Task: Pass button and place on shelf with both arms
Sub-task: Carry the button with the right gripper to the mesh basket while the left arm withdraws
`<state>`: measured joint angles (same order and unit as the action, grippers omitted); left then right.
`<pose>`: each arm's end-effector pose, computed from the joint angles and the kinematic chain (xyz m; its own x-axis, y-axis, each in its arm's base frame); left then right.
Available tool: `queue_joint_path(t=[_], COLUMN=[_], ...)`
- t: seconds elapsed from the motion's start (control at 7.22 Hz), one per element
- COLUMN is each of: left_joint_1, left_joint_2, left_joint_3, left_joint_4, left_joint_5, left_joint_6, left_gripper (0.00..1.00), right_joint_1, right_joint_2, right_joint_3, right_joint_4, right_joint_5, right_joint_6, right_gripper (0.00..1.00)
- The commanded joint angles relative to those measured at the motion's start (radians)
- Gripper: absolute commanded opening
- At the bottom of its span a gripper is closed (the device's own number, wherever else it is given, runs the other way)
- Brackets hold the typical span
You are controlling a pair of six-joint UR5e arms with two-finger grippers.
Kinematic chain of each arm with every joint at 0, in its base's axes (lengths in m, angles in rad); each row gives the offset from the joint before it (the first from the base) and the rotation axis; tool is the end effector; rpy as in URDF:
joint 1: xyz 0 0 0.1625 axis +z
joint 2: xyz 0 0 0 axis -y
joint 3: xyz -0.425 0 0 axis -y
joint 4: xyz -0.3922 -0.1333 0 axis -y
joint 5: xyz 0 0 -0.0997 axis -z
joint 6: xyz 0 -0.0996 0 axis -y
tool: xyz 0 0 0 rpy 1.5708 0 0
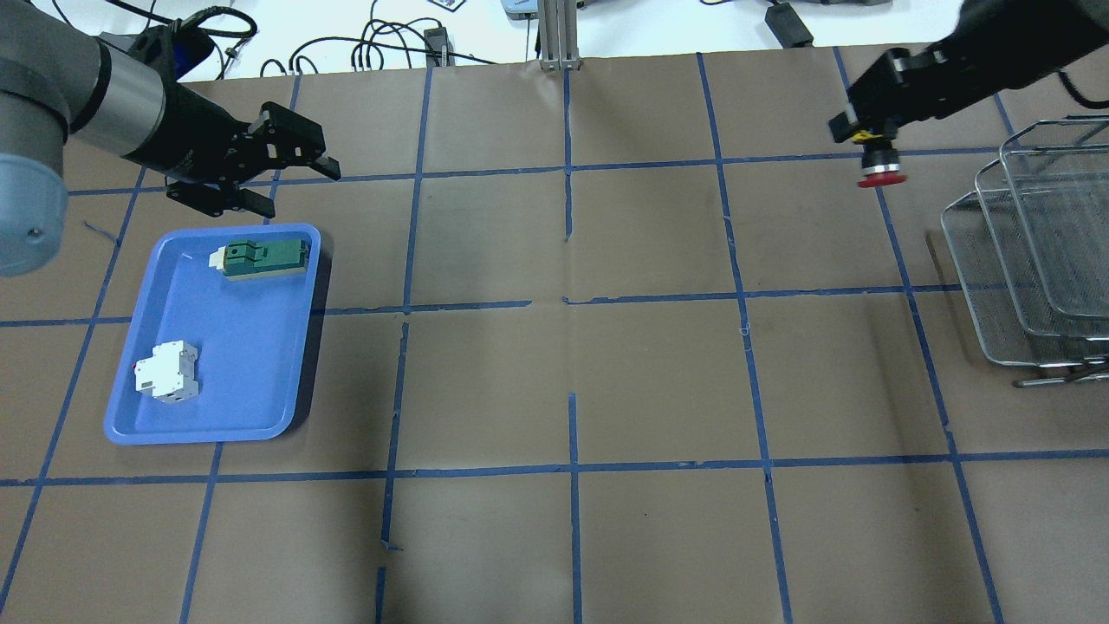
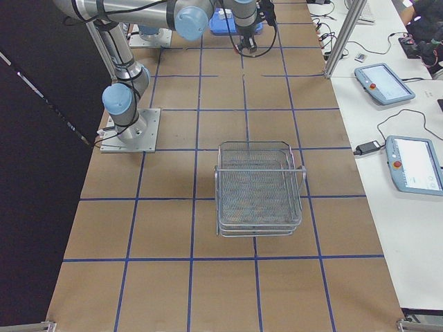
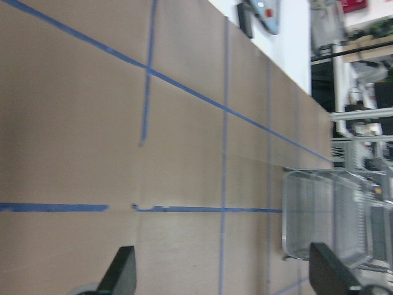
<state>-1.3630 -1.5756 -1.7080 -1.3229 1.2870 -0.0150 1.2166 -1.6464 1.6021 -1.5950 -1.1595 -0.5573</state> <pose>-0.0547 -0.5220 0.4474 -0.9423 -0.1837 0.2800 -0.2193 0.9704 -0.1015 0.0009 -0.4966 0.5194 -0.9207 -0.2469 -0.3023 -0.1660 0.9487 -0.2691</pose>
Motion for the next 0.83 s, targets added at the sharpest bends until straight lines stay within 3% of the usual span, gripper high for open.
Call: queue_joint_path(t=[0.0,0.14,0.28,0.42,0.55,0.69], left_joint_1=[-0.115,-0.137,-0.128,-0.117,-0.123,-0.123], left_joint_2=[0.009,0.043,0.049,0.020,0.029,0.038], left_joint_3=[0.198,0.217,0.212,0.209,0.183,0.176], left_joint_4=[-0.271,-0.350,-0.351,-0.338,-0.338,-0.337], left_joint_5=[0.274,0.319,0.345,0.341,0.344,0.328], left_joint_6=[-0.009,-0.008,-0.005,0.006,0.003,-0.002], left_gripper=[1.00,1.00,1.00,1.00,1.00,1.00], right_joint_1=[-0.168,-0.269,-0.369,-0.418,-0.442,-0.442], right_joint_2=[-0.010,-0.007,0.016,0.063,0.127,0.158], right_joint_3=[-0.010,-0.011,-0.004,-0.001,0.001,-0.001], right_joint_4=[-0.009,-0.101,-0.178,-0.187,-0.291,-0.369], right_joint_5=[-0.209,-0.274,-0.279,-0.276,-0.275,-0.250], right_joint_6=[-0.083,-0.070,-0.082,-0.088,-0.079,-0.070], right_gripper=[0.10,0.13,0.17,0.17,0.23,0.42])
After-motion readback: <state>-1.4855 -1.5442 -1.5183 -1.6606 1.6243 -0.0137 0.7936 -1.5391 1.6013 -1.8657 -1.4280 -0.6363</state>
